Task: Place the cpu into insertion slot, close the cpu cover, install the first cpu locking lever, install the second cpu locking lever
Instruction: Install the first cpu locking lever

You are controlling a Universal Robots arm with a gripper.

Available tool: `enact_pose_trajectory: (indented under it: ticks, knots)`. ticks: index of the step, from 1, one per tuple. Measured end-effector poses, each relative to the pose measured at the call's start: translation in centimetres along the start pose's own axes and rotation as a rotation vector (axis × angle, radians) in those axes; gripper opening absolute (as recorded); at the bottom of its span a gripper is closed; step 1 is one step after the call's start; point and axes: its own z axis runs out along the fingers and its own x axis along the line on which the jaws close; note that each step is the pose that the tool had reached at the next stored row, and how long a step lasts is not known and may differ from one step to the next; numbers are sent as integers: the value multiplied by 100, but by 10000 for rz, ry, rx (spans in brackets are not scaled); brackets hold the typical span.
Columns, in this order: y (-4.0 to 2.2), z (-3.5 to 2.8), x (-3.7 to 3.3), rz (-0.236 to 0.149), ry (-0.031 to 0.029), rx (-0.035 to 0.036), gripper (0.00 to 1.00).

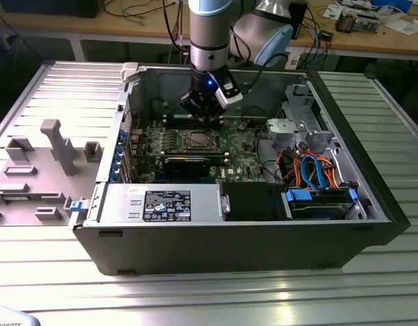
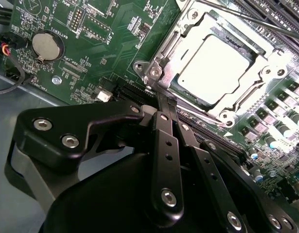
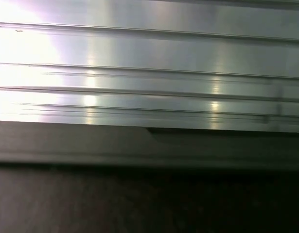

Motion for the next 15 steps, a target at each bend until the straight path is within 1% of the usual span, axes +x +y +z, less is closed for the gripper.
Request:
enact_pose_trajectory:
  ticks: [3, 5, 12, 13, 15]
  knots:
    - [0, 11, -3, -1, 1, 43, 11]
    - [-1, 14, -4, 1, 4, 56, 11]
    - [-2, 34, -8, -2, 2, 68, 11]
    - [2, 43, -10, -1, -7, 42, 11]
    - [0, 47, -10, -3, -1, 60, 11]
